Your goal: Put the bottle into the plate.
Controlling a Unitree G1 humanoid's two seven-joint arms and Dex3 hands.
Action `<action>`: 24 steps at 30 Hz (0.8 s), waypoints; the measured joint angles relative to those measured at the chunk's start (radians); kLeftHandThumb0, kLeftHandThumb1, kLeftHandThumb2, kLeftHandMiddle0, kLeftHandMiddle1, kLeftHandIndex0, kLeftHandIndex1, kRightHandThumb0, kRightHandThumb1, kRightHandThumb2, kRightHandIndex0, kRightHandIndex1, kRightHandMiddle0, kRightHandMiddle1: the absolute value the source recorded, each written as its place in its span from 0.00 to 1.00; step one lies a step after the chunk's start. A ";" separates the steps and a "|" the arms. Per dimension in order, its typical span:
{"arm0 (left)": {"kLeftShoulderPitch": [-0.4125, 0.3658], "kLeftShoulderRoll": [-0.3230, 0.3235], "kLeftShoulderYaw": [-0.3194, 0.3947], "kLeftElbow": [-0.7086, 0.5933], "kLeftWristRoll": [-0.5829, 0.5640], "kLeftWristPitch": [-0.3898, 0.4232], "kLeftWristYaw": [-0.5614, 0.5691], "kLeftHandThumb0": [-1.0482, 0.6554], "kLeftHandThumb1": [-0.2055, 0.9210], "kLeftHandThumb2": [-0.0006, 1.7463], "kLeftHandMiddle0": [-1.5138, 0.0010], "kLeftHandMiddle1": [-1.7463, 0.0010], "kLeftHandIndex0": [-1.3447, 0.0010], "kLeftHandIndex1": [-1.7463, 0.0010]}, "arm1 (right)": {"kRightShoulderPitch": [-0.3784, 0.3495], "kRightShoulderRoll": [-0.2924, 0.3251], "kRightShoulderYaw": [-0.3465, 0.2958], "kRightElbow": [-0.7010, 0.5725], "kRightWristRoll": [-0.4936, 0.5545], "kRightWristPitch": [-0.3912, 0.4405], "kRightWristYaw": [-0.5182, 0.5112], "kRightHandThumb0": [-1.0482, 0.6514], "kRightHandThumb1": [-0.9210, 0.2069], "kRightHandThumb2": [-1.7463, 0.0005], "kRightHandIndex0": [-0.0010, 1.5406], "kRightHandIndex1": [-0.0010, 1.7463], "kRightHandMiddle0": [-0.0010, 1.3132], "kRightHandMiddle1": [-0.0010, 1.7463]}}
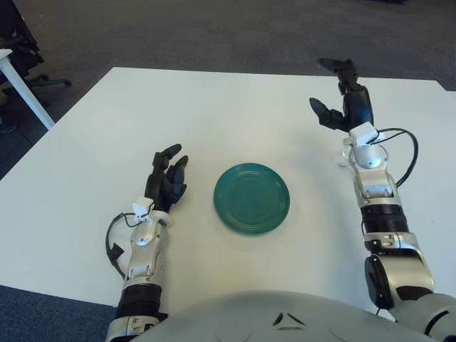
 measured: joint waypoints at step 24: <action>-0.020 0.007 -0.001 0.036 -0.014 -0.029 -0.036 0.24 1.00 0.29 0.73 0.81 0.95 0.41 | -0.107 -0.327 0.142 -0.021 -0.655 0.247 -0.224 0.00 0.00 0.69 0.01 0.00 0.00 0.03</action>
